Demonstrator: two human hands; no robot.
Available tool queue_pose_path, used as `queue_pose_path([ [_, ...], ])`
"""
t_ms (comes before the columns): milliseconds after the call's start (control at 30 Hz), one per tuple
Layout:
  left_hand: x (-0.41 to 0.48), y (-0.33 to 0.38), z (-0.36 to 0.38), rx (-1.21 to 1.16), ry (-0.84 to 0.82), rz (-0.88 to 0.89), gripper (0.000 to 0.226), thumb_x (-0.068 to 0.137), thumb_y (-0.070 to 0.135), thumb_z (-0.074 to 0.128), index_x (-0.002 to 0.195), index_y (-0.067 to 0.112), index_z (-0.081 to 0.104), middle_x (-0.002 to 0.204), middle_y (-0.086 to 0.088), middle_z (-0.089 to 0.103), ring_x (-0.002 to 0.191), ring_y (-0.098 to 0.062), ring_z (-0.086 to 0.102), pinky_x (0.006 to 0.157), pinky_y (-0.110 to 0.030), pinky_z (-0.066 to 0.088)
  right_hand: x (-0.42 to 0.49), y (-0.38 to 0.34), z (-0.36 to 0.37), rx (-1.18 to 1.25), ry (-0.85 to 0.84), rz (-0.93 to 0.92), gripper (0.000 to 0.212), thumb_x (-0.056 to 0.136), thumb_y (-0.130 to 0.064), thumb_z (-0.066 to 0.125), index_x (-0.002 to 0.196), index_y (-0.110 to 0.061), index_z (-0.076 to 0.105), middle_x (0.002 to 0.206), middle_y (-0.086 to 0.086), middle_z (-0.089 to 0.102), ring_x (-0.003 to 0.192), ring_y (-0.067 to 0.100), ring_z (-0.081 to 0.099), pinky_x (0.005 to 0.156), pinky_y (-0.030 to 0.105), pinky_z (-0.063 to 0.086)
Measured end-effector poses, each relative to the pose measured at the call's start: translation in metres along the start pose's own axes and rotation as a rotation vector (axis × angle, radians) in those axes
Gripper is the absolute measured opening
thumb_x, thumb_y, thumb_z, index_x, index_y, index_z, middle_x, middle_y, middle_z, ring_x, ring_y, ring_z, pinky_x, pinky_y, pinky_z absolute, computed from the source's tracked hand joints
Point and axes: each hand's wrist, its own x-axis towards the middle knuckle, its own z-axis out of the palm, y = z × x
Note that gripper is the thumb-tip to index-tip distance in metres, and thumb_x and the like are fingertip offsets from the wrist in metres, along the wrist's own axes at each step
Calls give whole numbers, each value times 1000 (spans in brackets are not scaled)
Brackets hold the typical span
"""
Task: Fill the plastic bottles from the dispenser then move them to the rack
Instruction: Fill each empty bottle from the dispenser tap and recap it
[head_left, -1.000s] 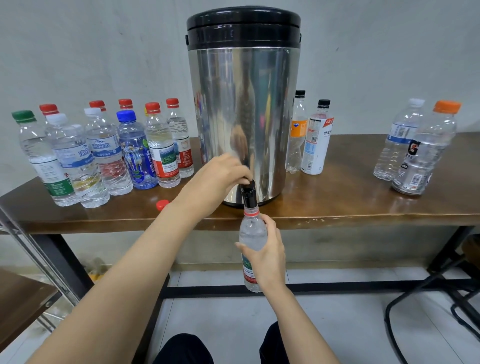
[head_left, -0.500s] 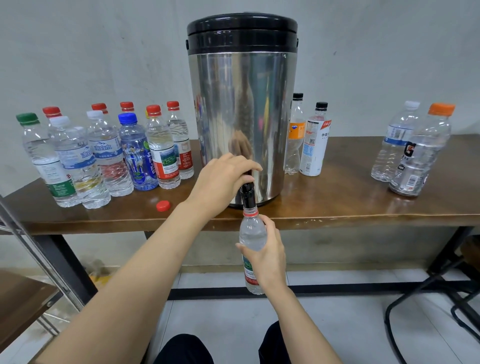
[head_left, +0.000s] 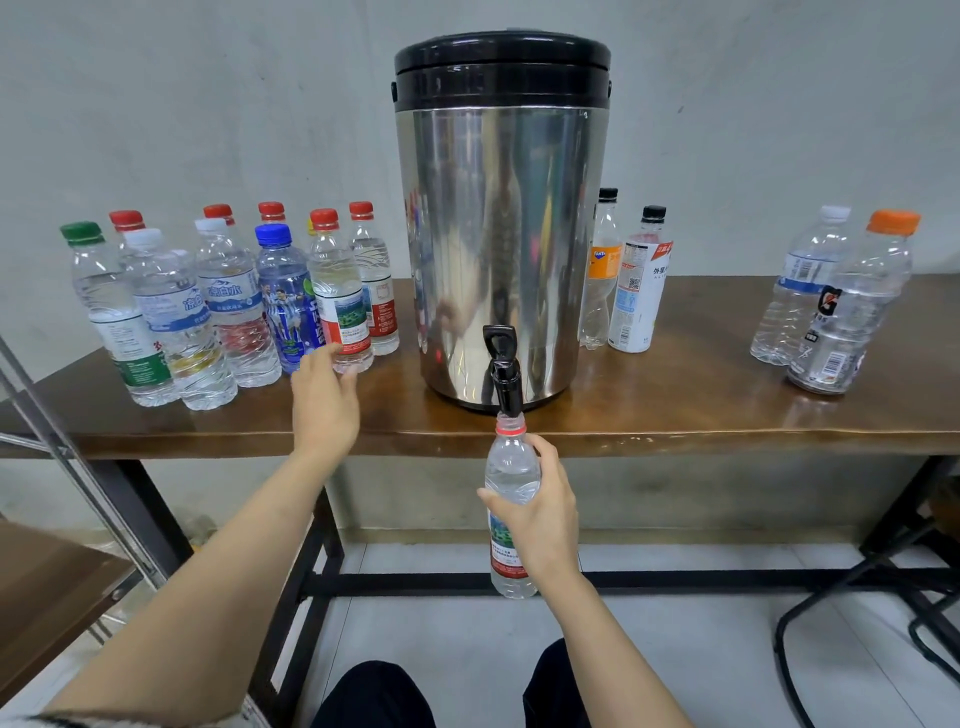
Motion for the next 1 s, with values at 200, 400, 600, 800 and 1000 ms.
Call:
queue_pose_path([
  [200, 18, -39, 1, 330, -411, -15, 48, 97, 24, 59, 143, 19, 47, 148, -14, 44, 131, -37, 42, 110, -50, 35, -5, 1, 8, -25, -32, -15, 74, 71, -30, 87, 127, -44, 41, 122, -17, 55, 111, 11, 57, 90, 35, 55],
  [400, 12, -38, 2, 371, -400, 21, 31, 101, 16, 52, 129, 19, 63, 136, -11, 55, 124, -32, 45, 105, -42, 39, -10, -13, 17, 19, -82, -55, 76, 69, -31, 87, 126, -48, 40, 121, -19, 55, 110, 9, 57, 92, 39, 55],
  [600, 11, -39, -12, 124, -252, -79, 28, 95, 12, 63, 122, 9, 65, 125, -14, 63, 119, -31, 55, 104, -39, 41, -9, -65, 25, 136, -151, -132, 74, 66, -29, 89, 117, -56, 44, 120, -21, 60, 111, 6, 59, 95, 40, 54],
  [800, 28, -15, -55, -372, 4, -251, 25, 92, 15, 67, 116, 8, 68, 115, -9, 68, 104, -19, 62, 96, -33, 48, 19, -156, 32, 282, -207, -300, 75, 66, -22, 90, 127, -37, 48, 119, -17, 62, 107, -1, 60, 97, 35, 52],
  [1000, 40, 10, -96, -604, 98, -204, 31, 89, 14, 71, 117, 4, 65, 109, -7, 67, 100, -18, 63, 92, -29, 50, 59, -200, 72, 225, -181, -331, 84, 64, -35, 90, 135, -30, 44, 131, -5, 60, 119, 18, 58, 98, 46, 52],
])
